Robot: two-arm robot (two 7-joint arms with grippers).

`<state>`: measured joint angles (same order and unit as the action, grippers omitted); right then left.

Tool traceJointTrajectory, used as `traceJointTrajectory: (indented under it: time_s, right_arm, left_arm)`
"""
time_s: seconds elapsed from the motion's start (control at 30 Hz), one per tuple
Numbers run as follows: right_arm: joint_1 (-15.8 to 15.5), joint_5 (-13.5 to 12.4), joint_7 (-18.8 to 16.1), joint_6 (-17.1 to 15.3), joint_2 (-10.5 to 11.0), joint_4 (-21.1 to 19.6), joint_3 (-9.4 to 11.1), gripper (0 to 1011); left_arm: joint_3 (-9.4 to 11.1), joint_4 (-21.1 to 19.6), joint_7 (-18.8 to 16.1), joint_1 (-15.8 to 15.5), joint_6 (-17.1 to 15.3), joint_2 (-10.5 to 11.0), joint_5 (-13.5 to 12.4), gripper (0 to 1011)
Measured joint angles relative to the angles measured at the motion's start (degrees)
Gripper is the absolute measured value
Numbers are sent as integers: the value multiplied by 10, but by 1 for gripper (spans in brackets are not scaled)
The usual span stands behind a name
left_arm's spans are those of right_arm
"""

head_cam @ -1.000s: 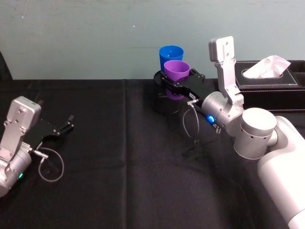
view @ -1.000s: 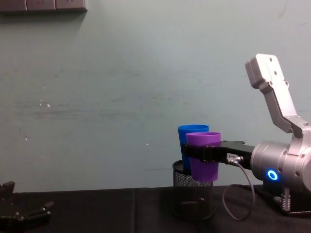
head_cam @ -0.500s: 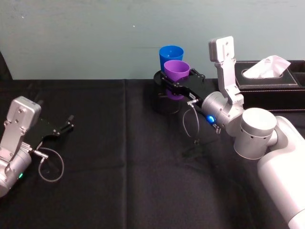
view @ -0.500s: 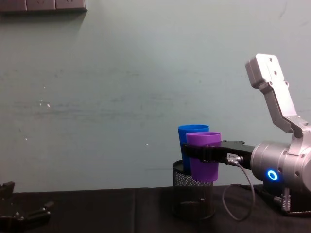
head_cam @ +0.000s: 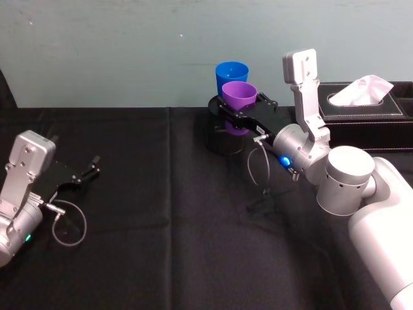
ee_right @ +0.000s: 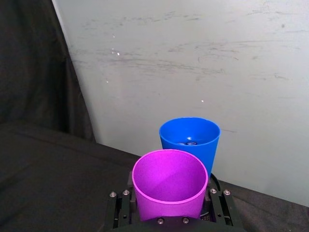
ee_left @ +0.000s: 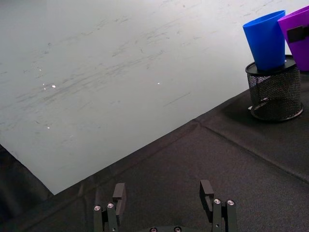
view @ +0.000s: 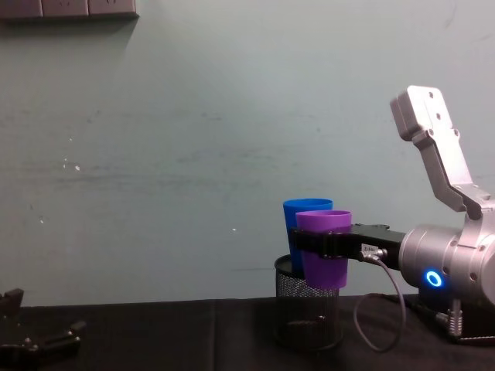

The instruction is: Pick up one cup with a gripper and tap it against the other cup.

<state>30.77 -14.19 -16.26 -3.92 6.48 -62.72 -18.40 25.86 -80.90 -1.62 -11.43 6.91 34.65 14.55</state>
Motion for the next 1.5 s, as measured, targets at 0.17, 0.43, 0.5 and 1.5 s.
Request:
traceJointTrajectory:
  time_s: [0.17,0.43,0.5,1.5]
  right_arm:
    - [0,0,0,0,0,0,0,734]
    - [0,0,0,0,0,0,0,734]
    - [0,0,0,0,0,0,0,734]
    - [0,0,0,0,0,0,0,734]
  left_arm:
    - [0,0,0,0,0,0,0,1000]
    - [0,0,0,0,0,0,0,1000]
    - [0,0,0,0,0,0,0,1000]
    - [0,0,0,0,0,0,0,1000]
